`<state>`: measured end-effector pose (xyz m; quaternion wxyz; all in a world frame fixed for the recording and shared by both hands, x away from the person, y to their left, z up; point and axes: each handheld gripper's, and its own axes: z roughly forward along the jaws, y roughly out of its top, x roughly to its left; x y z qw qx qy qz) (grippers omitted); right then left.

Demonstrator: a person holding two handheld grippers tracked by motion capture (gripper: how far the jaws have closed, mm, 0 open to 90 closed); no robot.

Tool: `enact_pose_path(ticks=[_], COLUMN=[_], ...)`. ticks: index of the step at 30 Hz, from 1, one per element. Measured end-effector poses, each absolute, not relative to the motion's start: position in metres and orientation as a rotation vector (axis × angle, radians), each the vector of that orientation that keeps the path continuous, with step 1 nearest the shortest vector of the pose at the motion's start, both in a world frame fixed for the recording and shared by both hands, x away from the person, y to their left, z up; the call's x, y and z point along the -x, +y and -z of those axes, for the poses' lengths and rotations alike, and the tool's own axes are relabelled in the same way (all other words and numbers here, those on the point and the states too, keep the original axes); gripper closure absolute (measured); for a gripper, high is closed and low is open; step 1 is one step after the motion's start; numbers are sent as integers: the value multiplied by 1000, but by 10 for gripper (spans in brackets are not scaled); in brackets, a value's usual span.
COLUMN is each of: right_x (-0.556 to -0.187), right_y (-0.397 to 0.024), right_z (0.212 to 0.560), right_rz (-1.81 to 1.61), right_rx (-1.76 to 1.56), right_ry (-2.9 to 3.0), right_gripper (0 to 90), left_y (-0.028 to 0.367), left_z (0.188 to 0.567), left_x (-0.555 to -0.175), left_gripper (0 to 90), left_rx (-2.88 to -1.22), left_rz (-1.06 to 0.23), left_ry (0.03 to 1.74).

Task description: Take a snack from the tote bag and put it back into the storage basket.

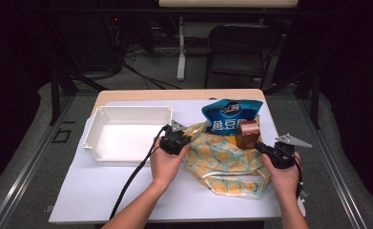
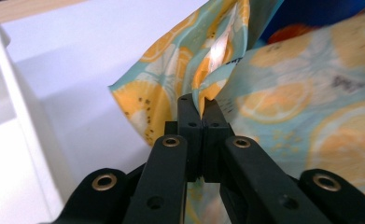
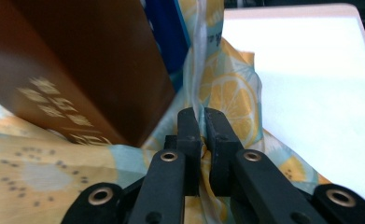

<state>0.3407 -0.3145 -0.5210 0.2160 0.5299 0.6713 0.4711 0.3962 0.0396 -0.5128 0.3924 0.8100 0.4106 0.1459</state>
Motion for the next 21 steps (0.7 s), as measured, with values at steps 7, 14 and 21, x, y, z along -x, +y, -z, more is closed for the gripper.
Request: enact_pose_path(ticks=[7, 14, 21], right_x=[-341, -350, -346], right_y=[-310, -306, -309], right_z=[528, 551, 548], right_rz=[-1290, -1187, -1181], right_rx=[-1483, -1566, -1552], right_ry=[1886, 1969, 1972], right_gripper=[860, 862, 859], left_y=[22, 24, 49], left_z=[528, 536, 505], left_x=[-388, -386, -367], left_gripper=[894, 773, 601], left_rx=[-2167, -2147, -1957], left_rz=[-447, -430, -464], left_ry=[999, 1032, 1026])
